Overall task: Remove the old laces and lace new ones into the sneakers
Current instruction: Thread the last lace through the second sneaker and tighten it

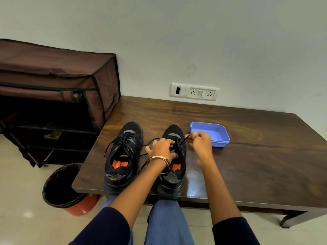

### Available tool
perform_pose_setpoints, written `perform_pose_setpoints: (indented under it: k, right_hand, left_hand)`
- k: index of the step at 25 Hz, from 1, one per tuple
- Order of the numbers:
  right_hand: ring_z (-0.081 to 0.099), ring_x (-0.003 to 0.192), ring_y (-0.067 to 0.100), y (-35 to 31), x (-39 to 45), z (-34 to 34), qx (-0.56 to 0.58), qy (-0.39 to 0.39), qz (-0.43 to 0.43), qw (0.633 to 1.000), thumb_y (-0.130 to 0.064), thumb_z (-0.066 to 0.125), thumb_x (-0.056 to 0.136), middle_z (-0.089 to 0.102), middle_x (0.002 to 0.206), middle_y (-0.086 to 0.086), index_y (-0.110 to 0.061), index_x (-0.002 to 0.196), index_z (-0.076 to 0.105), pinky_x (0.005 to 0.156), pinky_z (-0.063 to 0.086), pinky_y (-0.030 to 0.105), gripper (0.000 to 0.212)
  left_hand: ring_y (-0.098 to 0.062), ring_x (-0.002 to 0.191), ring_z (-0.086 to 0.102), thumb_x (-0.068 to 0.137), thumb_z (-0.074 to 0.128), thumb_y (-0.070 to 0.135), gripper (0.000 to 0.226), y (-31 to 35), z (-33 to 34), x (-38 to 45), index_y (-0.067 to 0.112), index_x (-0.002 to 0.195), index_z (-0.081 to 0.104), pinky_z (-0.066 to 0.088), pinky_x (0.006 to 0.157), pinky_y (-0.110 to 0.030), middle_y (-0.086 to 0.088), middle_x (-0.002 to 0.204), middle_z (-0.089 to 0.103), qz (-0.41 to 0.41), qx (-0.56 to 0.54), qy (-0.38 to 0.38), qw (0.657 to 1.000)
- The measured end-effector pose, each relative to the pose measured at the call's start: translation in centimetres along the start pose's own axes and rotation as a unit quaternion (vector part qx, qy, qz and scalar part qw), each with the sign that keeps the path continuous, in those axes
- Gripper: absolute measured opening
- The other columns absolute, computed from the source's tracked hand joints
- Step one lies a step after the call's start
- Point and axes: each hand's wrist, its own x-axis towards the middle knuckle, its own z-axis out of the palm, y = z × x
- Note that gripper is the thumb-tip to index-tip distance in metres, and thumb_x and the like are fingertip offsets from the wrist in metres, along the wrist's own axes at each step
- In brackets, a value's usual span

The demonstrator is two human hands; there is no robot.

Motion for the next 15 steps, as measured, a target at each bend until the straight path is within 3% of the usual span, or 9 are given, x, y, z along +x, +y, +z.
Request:
perform_pose_setpoints:
  k: [2, 4, 5, 7, 9, 10, 12, 15]
  right_hand:
    - [0.061, 0.062, 0.020, -2.9, -0.8, -1.5, 0.175, -0.012, -0.005, 0.984, 0.001, 0.030, 0.094, 0.062, 0.069, 0.007, -0.012, 0.076, 0.047, 0.068, 0.052, 0.036, 0.028]
    - [0.039, 0.044, 0.013, -5.2, -1.4, -2.9, 0.262, 0.000, -0.033, 0.964, -0.001, 0.034, 0.097, 0.045, 0.055, 0.002, -0.013, 0.074, 0.048, 0.047, 0.039, 0.026, 0.029]
    - [0.033, 0.044, 0.012, -5.7, -1.3, -3.3, 0.245, 0.008, -0.051, 0.968, -0.006, 0.040, 0.099, 0.042, 0.054, 0.001, -0.012, 0.075, 0.052, 0.043, 0.032, 0.023, 0.028]
    - [0.043, 0.048, 0.012, -5.0, -0.5, -2.9, 0.004, 0.000, -0.096, 0.995, -0.021, 0.053, 0.097, 0.053, 0.058, 0.002, -0.011, 0.080, 0.063, 0.047, 0.035, 0.024, 0.023]
    - [0.060, 0.071, 0.017, -2.2, 0.2, -1.7, -0.307, -0.055, -0.109, 0.944, -0.041, 0.061, 0.091, 0.067, 0.076, 0.003, -0.016, 0.087, 0.071, 0.065, 0.045, 0.029, 0.028]
    - [0.062, 0.082, 0.021, -0.7, 0.4, -1.1, -0.392, -0.088, -0.088, 0.911, -0.048, 0.062, 0.089, 0.068, 0.084, 0.002, -0.019, 0.090, 0.071, 0.071, 0.046, 0.031, 0.031]
    - [0.061, 0.085, 0.026, 1.4, 0.5, -0.5, -0.407, -0.107, -0.033, 0.906, -0.050, 0.064, 0.087, 0.066, 0.081, 0.003, -0.018, 0.079, 0.068, 0.071, 0.046, 0.033, 0.033]
    - [0.066, 0.086, 0.024, 1.3, 0.7, -0.7, -0.249, -0.064, -0.023, 0.966, -0.021, 0.067, 0.088, 0.072, 0.080, 0.005, -0.008, 0.068, 0.073, 0.081, 0.054, 0.041, 0.024]
  left_hand:
    - [-0.020, 0.123, 0.037, 0.075, 0.073, 0.037, 0.054, -0.1, 0.3, -0.3, 0.041, 0.125, 0.055, 0.026, 0.100, -0.046, 0.010, 0.122, 0.053, 0.011, 0.012, 0.012, 1.000]
    - [-0.022, 0.124, 0.034, 0.073, 0.075, 0.038, 0.062, -0.4, 0.4, -0.5, 0.040, 0.129, 0.051, 0.025, 0.101, -0.043, 0.007, 0.128, 0.044, 0.020, -0.006, 0.036, 0.999]
    - [-0.024, 0.125, 0.032, 0.071, 0.077, 0.039, 0.070, -0.6, 0.5, -0.5, 0.038, 0.134, 0.046, 0.025, 0.103, -0.042, 0.004, 0.133, 0.037, 0.015, -0.018, 0.045, 0.999]
    - [-0.029, 0.133, 0.027, 0.068, 0.079, 0.045, 0.090, -0.9, 0.5, -0.7, 0.034, 0.144, 0.031, 0.021, 0.110, -0.043, -0.003, 0.144, 0.026, -0.019, -0.023, 0.038, 0.999]
    - [-0.029, 0.138, 0.027, 0.067, 0.078, 0.051, 0.102, -1.0, 0.4, -0.6, 0.030, 0.149, 0.021, 0.013, 0.115, -0.049, -0.007, 0.149, 0.025, -0.049, -0.010, 0.006, 0.999]
    - [-0.028, 0.138, 0.030, 0.068, 0.077, 0.052, 0.104, -1.0, 0.4, -0.5, 0.028, 0.150, 0.018, 0.011, 0.116, -0.052, -0.006, 0.149, 0.029, -0.054, -0.006, -0.011, 0.998]
    - [-0.025, 0.137, 0.034, 0.068, 0.077, 0.052, 0.106, -1.0, 0.5, -0.3, 0.026, 0.151, 0.015, 0.008, 0.115, -0.056, -0.002, 0.148, 0.037, -0.057, -0.014, -0.030, 0.998]
    - [-0.024, 0.139, 0.031, 0.064, 0.079, 0.054, 0.112, -1.4, 0.6, 0.2, 0.025, 0.151, 0.014, 0.006, 0.114, -0.059, 0.003, 0.148, 0.037, -0.066, -0.028, -0.032, 0.997]
